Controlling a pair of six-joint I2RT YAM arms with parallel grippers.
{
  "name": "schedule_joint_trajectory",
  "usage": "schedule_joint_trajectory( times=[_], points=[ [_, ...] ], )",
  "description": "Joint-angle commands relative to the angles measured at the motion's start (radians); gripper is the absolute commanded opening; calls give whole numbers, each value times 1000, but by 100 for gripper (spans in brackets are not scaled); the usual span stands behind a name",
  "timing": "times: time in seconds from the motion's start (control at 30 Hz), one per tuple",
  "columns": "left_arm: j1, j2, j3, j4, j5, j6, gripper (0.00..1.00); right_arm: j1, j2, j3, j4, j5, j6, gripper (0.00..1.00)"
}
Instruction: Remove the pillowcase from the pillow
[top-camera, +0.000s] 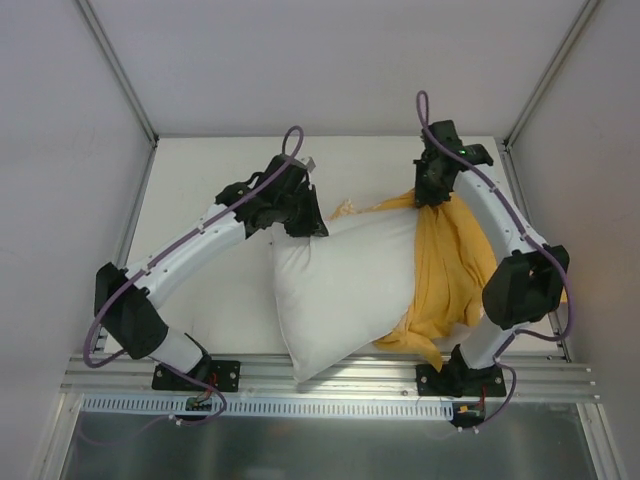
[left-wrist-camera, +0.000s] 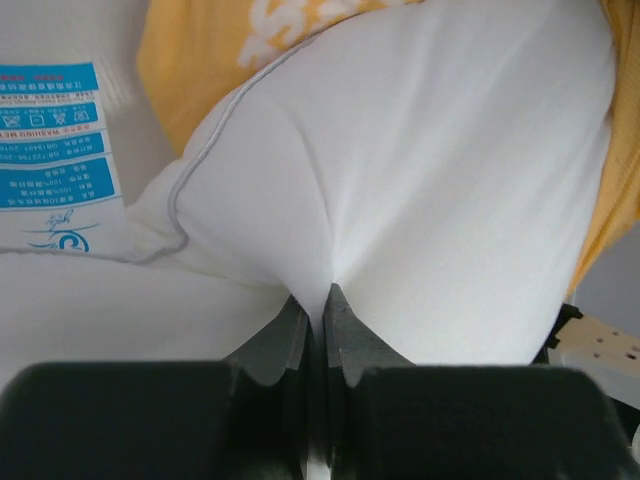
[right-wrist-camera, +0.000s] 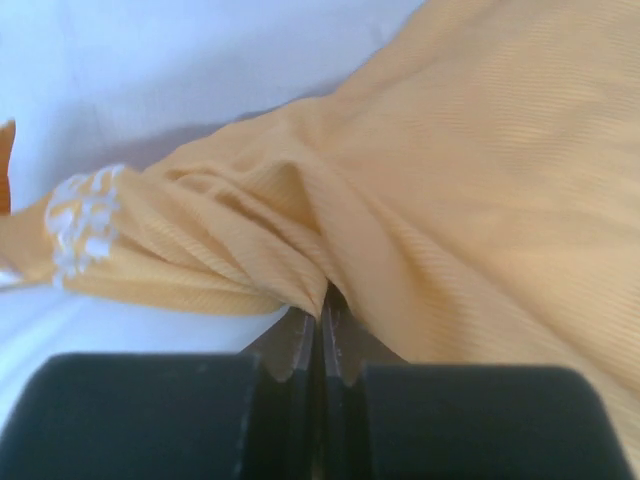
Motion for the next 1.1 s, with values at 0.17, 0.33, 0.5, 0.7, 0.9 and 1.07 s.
schedule_joint_trajectory(
  times=[0.17,0.33,0.5,0.7,0.9,1.07],
  points=[
    [160,-411,-135,16,98,5,0,-286,-328,-38,86,39,154,1],
    [300,-554,-157,4,169,13,0,-310,-448,-102,144,-16,204,1],
    [318,-556,-103,-38,169,27,0,-273,-456,-84,155,-39,213,1],
    [320,-536,-105,-36,190,19,0,-210,-339,-46,86,-73,150,19],
    [320,-501,-87,-36,175,19,0,-92,-401,-76,91,-50,119,90],
    [320,-435,-117,-38,92,5,0,46,-596,-268,157,-23,153,99]
  ],
)
